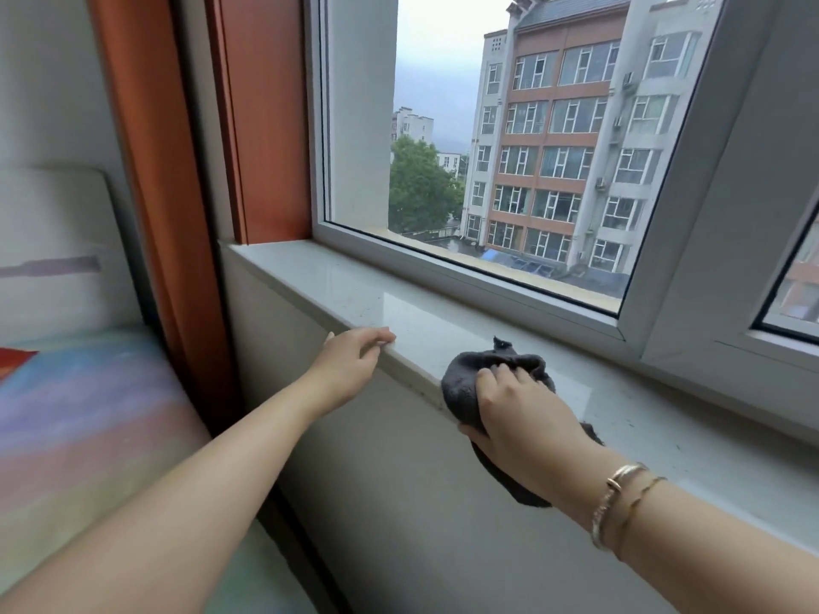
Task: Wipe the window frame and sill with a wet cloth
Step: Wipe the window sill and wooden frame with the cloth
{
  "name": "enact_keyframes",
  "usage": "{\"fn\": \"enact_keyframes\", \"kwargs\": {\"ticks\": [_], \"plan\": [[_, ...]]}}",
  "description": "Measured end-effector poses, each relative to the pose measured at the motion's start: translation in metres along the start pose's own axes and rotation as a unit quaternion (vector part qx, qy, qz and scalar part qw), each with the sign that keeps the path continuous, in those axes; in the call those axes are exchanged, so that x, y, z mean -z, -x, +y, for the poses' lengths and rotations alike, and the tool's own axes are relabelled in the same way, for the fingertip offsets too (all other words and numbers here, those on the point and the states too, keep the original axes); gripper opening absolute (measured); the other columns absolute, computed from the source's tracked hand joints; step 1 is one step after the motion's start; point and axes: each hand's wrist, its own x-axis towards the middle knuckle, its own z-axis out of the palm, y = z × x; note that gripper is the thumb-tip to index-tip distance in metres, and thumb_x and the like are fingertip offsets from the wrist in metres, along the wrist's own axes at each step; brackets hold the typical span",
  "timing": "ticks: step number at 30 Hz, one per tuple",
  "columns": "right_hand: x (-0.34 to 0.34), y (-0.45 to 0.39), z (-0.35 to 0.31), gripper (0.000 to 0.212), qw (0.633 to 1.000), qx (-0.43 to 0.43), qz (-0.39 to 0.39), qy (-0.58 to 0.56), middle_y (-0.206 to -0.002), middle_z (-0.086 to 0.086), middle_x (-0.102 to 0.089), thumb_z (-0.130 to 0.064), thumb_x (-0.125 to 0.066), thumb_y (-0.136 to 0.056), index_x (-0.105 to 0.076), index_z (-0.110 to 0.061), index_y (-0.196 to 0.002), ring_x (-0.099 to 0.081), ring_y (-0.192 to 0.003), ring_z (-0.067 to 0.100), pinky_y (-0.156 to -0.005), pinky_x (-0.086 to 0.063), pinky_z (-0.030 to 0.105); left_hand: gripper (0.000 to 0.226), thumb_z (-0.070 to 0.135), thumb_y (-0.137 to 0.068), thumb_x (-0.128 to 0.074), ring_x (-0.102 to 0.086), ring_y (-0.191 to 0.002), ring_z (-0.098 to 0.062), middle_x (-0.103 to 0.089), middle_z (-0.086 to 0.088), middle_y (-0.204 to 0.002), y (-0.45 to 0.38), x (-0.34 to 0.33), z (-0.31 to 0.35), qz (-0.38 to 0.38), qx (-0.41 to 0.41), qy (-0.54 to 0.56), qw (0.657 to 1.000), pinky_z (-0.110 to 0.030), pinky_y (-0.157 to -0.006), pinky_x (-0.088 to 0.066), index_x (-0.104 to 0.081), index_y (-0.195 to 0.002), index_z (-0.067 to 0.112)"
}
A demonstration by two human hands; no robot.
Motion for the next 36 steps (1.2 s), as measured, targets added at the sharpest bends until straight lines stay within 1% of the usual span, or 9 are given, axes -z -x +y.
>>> {"fn": "enact_keyframes", "kwargs": {"ticks": [6,10,14,16,21,24,29,34,36], "plan": [[-0.006,-0.047,-0.025,0.061,0.999,-0.029,-0.009,0.021,-0.121,0.019,-0.052,-0.051,-0.051,-0.09,-0.043,-0.002,-0.124,-0.052,-0.108,0.036,-0.088,-0.044,0.042,0.066,-0.016,-0.077,-0.03,-0.041,-0.133,-0.01,-0.056,0.009,-0.134,-0.009,0.01,-0.005,0.007,-0.015,-0.054,0.998,-0.03,-0.118,0.002,-0.065,-0.118,0.021],[-0.012,-0.078,-0.044,0.061,0.999,-0.027,0.006,0.017,-0.118,0.021,-0.053,-0.049,-0.053,-0.089,-0.043,0.0,-0.123,-0.054,-0.106,0.036,-0.086,-0.044,0.042,0.08,-0.014,-0.065,-0.027,-0.024,-0.144,-0.023,-0.053,0.019,-0.135,-0.014,0.01,-0.018,-0.017,-0.007,-0.052,0.998,-0.039,-0.12,0.005,-0.063,-0.117,0.034],[-0.013,-0.079,-0.043,0.055,1.0,-0.016,0.018,0.004,-0.121,0.02,-0.052,-0.045,-0.052,-0.091,-0.043,-0.002,-0.123,-0.051,-0.111,0.036,-0.09,-0.042,0.042,0.081,-0.017,-0.062,-0.028,-0.024,-0.143,-0.016,-0.053,0.017,-0.135,-0.011,0.009,-0.011,-0.013,0.006,-0.053,0.999,-0.037,-0.12,0.003,-0.064,-0.117,0.03],[-0.012,-0.069,-0.036,0.048,1.0,0.001,0.024,-0.005,-0.122,0.018,-0.05,-0.042,-0.05,-0.092,-0.043,-0.004,-0.121,-0.048,-0.114,0.034,-0.093,-0.04,0.041,0.081,-0.016,-0.06,-0.028,-0.02,-0.145,-0.021,-0.053,0.018,-0.135,-0.012,0.01,-0.01,-0.016,0.011,-0.059,0.998,-0.04,-0.12,0.0,-0.065,-0.113,0.032],[-0.005,-0.035,-0.007,0.049,0.999,0.015,0.008,-0.039,-0.128,0.011,-0.048,-0.051,-0.046,-0.09,-0.043,-0.011,-0.119,-0.042,-0.121,0.029,-0.1,-0.036,0.039,0.075,-0.011,-0.062,-0.027,-0.022,-0.144,-0.023,-0.054,0.015,-0.136,-0.012,0.011,-0.003,-0.027,0.035,-0.061,0.997,-0.039,-0.12,-0.013,-0.066,-0.112,0.029],[0.004,-0.015,0.019,0.059,0.995,-0.014,-0.034,-0.093,-0.135,0.008,-0.045,-0.063,-0.033,-0.09,-0.045,-0.015,-0.121,-0.037,-0.129,0.025,-0.108,-0.03,0.04,0.062,-0.008,-0.069,-0.031,-0.037,-0.136,-0.017,-0.056,0.007,-0.134,-0.015,0.012,0.011,-0.034,0.051,-0.08,0.995,-0.031,-0.115,-0.026,-0.067,-0.106,0.027],[0.009,0.015,0.079,0.056,0.989,-0.067,-0.081,-0.105,-0.132,0.006,-0.046,-0.063,-0.025,-0.091,-0.046,-0.017,-0.116,-0.041,-0.122,0.023,-0.104,-0.031,0.037,0.042,0.001,-0.08,-0.042,-0.053,-0.12,-0.025,-0.063,-0.004,-0.124,-0.018,0.011,0.034,-0.027,0.096,-0.128,0.987,-0.032,-0.102,-0.041,-0.069,-0.107,0.019],[0.015,0.029,0.117,0.068,0.987,-0.063,-0.106,-0.103,-0.152,0.003,-0.031,-0.063,-0.026,-0.092,-0.031,-0.018,-0.142,-0.028,-0.139,0.018,-0.114,-0.023,0.033,0.02,0.019,-0.088,-0.044,-0.049,-0.09,-0.021,-0.064,-0.002,-0.103,-0.026,-0.004,0.054,-0.005,0.081,-0.263,0.961,-0.037,-0.106,-0.034,-0.062,-0.094,0.017],[0.015,0.027,0.125,0.068,0.988,-0.05,-0.104,-0.105,-0.151,0.001,-0.032,-0.063,-0.027,-0.093,-0.029,-0.018,-0.144,-0.029,-0.138,0.017,-0.114,-0.024,0.032,0.019,0.025,-0.09,-0.041,-0.051,-0.091,-0.021,-0.06,-0.003,-0.108,-0.034,-0.014,0.058,0.002,0.085,-0.306,0.948,-0.042,-0.111,-0.026,-0.058,-0.094,0.019]]}}
